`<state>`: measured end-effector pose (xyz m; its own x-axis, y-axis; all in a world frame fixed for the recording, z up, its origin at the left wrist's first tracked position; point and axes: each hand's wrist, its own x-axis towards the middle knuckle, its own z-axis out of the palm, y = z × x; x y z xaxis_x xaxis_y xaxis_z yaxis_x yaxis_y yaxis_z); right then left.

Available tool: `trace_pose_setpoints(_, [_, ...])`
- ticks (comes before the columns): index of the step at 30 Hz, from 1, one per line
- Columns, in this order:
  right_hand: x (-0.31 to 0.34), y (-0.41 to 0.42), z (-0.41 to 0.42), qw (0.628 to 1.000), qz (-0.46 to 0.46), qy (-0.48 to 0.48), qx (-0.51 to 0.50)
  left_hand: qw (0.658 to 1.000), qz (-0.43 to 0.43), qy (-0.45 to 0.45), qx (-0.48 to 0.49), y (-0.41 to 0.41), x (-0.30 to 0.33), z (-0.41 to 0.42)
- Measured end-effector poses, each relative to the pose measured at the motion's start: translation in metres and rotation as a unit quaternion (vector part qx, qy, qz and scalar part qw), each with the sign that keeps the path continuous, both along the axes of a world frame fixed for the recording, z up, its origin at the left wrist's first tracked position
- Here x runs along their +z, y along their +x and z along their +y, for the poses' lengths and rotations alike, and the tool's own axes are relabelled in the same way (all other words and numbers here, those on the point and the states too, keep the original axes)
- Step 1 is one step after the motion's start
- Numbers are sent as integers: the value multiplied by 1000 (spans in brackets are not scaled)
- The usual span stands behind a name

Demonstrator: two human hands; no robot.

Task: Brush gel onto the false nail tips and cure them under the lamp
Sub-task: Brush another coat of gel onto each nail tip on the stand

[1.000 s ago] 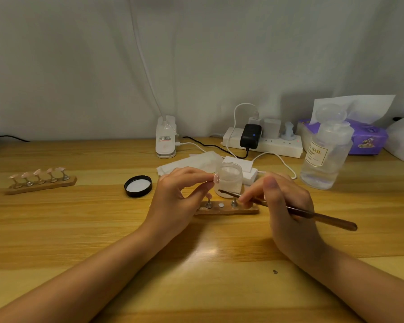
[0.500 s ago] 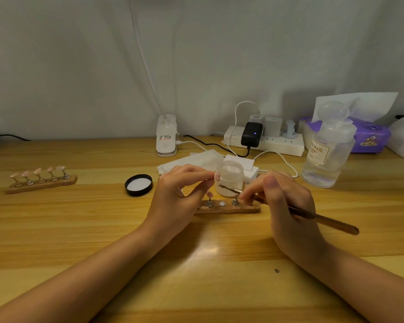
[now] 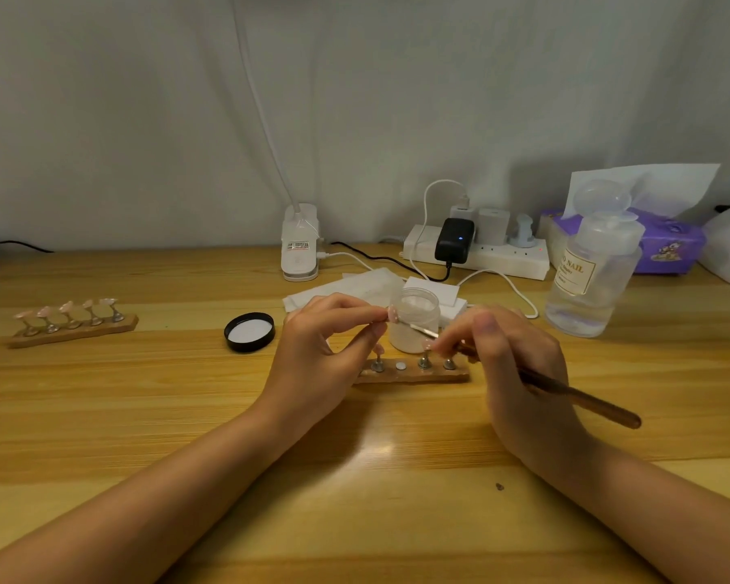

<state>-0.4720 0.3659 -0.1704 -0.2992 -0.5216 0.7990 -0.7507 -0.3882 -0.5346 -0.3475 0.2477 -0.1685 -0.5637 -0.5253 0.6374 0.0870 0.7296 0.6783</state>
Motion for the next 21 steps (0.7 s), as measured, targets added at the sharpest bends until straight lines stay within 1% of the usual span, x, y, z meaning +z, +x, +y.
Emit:
trace_pose_setpoints(2, [1, 0, -2, 1000, -3, 18, -7, 1000, 0, 3, -1, 0, 0, 1])
trace_pose_setpoints(4, [1, 0, -4, 999, 15, 35, -9, 1000, 0, 0, 2, 0, 1, 1])
trace_pose_setpoints(7, [0, 0, -4, 999, 30, 34, -5, 1000, 0, 6, 4, 0, 1, 1])
trace_pose_setpoints(11, [0, 0, 1, 1000, 1, 1, 6, 1000, -7, 8, 0, 2, 0, 1])
trace_pose_setpoints(14, [1, 0, -1, 1000, -8, 9, -2, 1000, -7, 8, 1, 1, 1, 1])
trace_pose_setpoints(17, [2, 0, -4, 999, 25, 28, -18, 1000, -9, 1, 2, 1, 1, 1])
trace_pose_setpoints(19, [1, -1, -5, 998, 58, 26, -22, 1000, -9, -4, 3, 2, 0, 1])
trace_pose_setpoints(21, [-1, -1, -5, 997, 71, 25, -20, 1000, -11, -6, 5, 2, 0, 0])
